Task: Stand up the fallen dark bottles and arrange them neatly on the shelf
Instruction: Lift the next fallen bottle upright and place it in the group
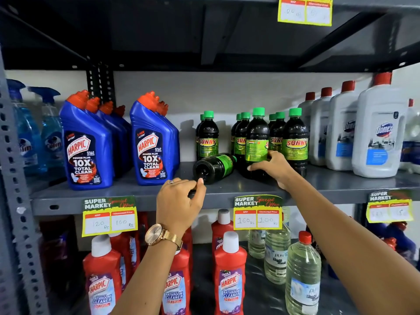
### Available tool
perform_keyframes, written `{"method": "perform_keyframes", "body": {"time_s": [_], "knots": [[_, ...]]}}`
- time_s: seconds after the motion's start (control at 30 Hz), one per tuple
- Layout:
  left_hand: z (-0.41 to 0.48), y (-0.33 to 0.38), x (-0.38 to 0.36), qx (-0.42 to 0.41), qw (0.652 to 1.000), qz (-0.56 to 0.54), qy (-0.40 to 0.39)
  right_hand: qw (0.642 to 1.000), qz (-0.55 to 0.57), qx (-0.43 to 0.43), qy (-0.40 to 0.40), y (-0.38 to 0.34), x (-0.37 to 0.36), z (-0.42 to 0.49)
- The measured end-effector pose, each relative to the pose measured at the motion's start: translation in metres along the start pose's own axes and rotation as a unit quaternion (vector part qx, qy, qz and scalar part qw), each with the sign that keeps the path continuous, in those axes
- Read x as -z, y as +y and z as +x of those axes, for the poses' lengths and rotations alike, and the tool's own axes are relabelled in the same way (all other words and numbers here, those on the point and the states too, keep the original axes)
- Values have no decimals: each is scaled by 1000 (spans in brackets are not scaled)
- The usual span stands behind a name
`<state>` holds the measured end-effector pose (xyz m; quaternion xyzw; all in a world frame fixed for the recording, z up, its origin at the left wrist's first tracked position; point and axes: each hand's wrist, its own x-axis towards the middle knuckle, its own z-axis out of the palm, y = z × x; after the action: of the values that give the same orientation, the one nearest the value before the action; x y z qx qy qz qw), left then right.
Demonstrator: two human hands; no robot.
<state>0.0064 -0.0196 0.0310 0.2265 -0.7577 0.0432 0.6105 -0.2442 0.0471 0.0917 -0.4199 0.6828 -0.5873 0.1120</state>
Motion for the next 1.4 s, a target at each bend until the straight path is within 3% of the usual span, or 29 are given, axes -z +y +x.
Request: {"method": "perform_keyframes", "body": {"time_s": [0.17, 0.43, 0.97, 1.07, 1.27, 1.4], "knots": [[-1, 4, 0, 2, 1000, 0, 18, 997, -45, 25, 56, -4, -2, -8], [-24, 1, -3, -40, 998, 38, 2, 997, -38, 36, 63, -9, 2, -17], [-23, 14, 1, 15, 999, 46, -24, 977, -176, 47, 109, -16, -5, -21], [-22, 17, 2, 24, 998, 50, -25, 981, -159, 42, 104, -14, -4, -17], [-20, 22, 1, 40, 998, 50, -10, 999, -9, -18, 42, 2, 3, -6], [-20, 21, 1, 30, 997, 65, -22, 991, -70, 47, 103, -8, 2, -18]]}}
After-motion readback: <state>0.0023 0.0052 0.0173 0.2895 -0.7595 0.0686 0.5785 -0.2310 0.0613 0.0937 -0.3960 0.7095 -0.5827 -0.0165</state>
